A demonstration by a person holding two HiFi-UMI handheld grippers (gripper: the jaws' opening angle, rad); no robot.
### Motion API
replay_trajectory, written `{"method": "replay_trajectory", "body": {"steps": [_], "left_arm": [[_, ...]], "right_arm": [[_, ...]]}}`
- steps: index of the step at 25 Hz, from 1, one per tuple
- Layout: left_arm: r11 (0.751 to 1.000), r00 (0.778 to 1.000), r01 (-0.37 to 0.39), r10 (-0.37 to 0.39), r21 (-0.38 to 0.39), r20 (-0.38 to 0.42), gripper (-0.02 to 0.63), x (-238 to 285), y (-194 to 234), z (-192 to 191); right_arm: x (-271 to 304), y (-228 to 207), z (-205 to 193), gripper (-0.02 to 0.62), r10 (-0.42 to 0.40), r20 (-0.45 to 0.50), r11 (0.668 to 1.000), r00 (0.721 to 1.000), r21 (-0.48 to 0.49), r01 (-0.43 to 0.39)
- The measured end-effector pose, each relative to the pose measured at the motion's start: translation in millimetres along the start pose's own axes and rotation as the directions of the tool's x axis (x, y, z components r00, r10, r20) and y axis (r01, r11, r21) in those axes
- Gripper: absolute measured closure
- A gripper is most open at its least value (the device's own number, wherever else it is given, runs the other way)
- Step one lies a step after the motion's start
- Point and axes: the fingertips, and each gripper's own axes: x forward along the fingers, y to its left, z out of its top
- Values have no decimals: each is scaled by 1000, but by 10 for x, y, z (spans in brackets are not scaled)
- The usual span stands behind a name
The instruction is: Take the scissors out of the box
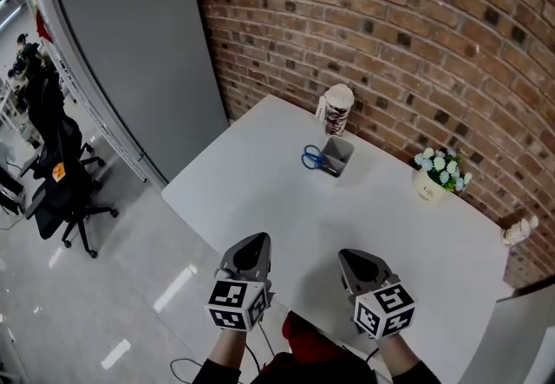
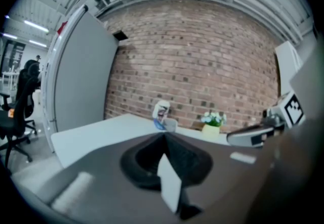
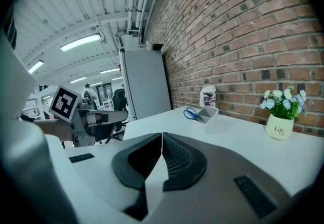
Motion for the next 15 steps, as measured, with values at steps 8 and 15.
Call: {"method": "replay_trajectory", "body": {"steps": [8,15], "left_arm": [[997,997,75,-75,22,-24,601,595,43,120],[993,992,117,-116,35,-40,601,1024,9,247]], "right_arm": [[180,-342,100,586,-63,-10,998,998,19,63],[248,-598,191,586,-105,-9,994,994,39,105]]}}
